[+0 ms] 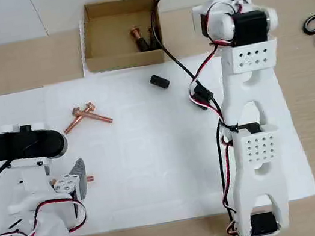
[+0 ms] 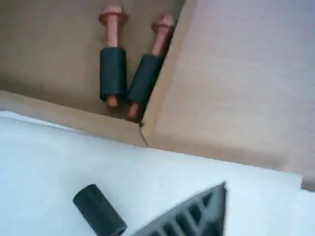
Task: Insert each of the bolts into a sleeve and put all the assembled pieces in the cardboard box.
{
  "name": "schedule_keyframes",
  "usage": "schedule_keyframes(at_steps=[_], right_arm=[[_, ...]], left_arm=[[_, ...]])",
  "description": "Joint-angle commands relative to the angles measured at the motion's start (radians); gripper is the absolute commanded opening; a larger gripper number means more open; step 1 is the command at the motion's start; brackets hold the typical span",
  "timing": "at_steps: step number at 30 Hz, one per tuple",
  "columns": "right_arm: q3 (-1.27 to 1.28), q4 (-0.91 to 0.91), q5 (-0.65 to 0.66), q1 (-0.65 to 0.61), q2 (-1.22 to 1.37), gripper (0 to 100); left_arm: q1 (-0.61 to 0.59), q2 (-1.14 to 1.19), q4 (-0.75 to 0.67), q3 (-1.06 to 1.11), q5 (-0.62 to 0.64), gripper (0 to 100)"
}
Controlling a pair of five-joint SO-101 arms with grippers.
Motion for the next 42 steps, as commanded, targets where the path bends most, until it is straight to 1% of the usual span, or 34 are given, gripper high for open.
schedule_keyframes(at_steps=[1,3,5,14,18,20,23,25,28,30,32,38,42], right_arm=[[-0.04,0.012,0.012,0.012,-0.145,19.4],[-0.014,0.015,0.014,0.007,-0.197,19.4],[0.086,0.015,0.014,-0.01,-0.249,19.4],[0.844,0.002,0.014,-0.062,-0.596,19.4],[1.125,-0.021,0.014,-0.059,-0.598,19.4],[1.223,-0.071,0.014,-0.058,-0.565,19.6],[1.255,-0.088,0.04,-0.064,-0.515,19.9],[1.255,-0.09,0.072,-0.073,-0.484,22.0],[1.257,-0.084,0.175,-0.114,-0.443,24.0],[1.258,-0.071,0.242,-0.142,-0.415,22.7],[1.258,-0.079,0.275,-0.159,-0.381,20.6],[1.254,-0.128,0.336,-0.153,-0.294,11.3],[1.252,-0.148,0.362,-0.153,-0.277,9.9]], left_arm=[[-0.002,-0.003,0.0,-0.01,0.008,20],[-0.002,-0.003,0.0,-0.01,0.008,20],[-0.002,-0.003,0.0,-0.01,0.008,20],[-0.002,-0.003,0.0,-0.01,0.008,20],[-0.002,-0.003,0.0,-0.008,0.008,20],[-0.002,-0.003,0.0,-0.008,0.008,20],[-0.002,-0.003,0.0,-0.008,0.008,20],[-0.002,-0.003,0.0,-0.008,0.008,20],[-0.002,-0.003,0.0,-0.008,0.008,20],[-0.002,-0.003,0.0,-0.008,0.008,20],[-0.002,-0.003,0.0,-0.008,0.008,20],[-0.003,-0.003,0.0,-0.008,0.008,20],[-0.003,-0.003,0.0,-0.008,0.008,20]])
